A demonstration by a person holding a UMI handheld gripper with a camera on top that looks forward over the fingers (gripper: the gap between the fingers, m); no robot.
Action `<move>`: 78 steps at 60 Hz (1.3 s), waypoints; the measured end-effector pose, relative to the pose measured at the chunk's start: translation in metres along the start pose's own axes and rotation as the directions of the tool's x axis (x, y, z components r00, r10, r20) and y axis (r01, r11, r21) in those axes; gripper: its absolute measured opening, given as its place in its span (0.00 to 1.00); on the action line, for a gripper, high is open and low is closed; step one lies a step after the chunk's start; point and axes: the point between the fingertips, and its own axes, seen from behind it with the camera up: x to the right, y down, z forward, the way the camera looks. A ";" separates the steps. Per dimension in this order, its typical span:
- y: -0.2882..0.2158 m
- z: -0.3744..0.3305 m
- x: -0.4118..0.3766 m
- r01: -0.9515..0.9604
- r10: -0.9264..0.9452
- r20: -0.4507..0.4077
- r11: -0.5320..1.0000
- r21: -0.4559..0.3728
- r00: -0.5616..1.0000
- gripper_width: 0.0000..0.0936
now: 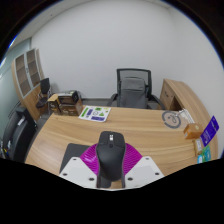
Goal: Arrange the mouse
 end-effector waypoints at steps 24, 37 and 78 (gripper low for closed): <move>0.116 0.124 -0.134 0.086 -0.077 0.064 0.985 -0.150 0.995 0.31; 0.152 0.146 -0.133 0.088 -0.084 0.028 0.977 -0.192 0.996 0.38; 0.103 -0.126 -0.046 -0.048 0.033 -0.145 0.994 -0.101 0.989 0.92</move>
